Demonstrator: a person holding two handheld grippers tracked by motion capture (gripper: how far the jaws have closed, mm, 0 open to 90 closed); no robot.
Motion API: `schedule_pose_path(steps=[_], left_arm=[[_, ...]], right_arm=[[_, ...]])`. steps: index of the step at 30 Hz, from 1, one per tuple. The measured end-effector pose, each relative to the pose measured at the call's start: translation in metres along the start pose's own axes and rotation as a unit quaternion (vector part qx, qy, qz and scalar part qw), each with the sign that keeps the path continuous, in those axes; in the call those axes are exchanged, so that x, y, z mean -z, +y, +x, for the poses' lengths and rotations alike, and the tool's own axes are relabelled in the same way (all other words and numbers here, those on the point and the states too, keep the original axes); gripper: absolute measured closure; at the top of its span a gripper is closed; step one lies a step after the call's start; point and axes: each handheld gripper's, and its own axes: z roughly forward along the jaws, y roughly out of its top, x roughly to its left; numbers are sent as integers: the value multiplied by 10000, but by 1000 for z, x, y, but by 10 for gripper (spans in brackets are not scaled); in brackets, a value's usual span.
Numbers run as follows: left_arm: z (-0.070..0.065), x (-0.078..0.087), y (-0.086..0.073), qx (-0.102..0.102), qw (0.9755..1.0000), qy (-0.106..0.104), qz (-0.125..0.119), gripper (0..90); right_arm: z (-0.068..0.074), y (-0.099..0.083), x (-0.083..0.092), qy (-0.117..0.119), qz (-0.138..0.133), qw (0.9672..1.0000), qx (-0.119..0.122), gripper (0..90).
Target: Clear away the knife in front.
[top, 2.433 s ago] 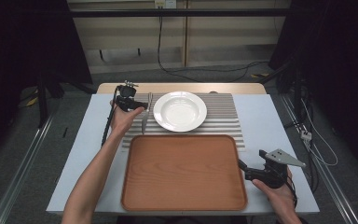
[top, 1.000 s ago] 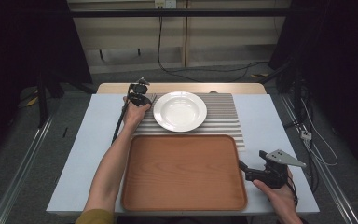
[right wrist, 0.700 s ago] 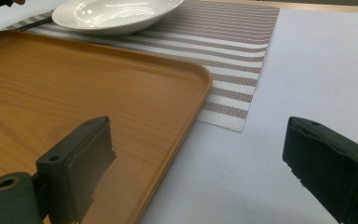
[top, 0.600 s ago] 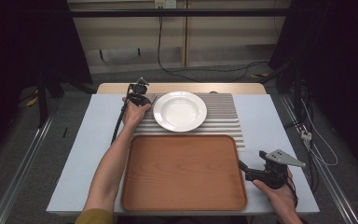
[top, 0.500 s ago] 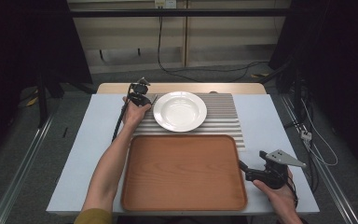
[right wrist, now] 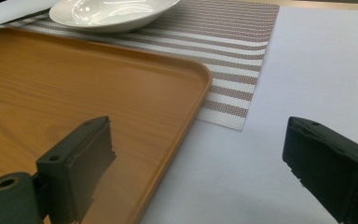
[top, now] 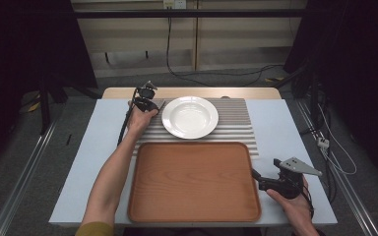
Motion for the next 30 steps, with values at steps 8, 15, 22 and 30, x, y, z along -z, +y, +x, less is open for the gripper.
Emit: schedule_pose_path(steps=[8,15,22,30], left_arm=[[1,16,-3,37,9998,-106,-148,801],[4,32,-12,8,9997,-163,-166,801],[2,43,-17,-76,9996,-172,-190,801],[-9,58,-24,-199,9990,-220,-324,801]], right_arm=[[0,0,0,-3,6,10000,-3,81],[1,1,0,9,7,10000,32,81],[1,1,-1,18,3,10000,26,81],[2,1,-1,21,1,10000,31,81]])
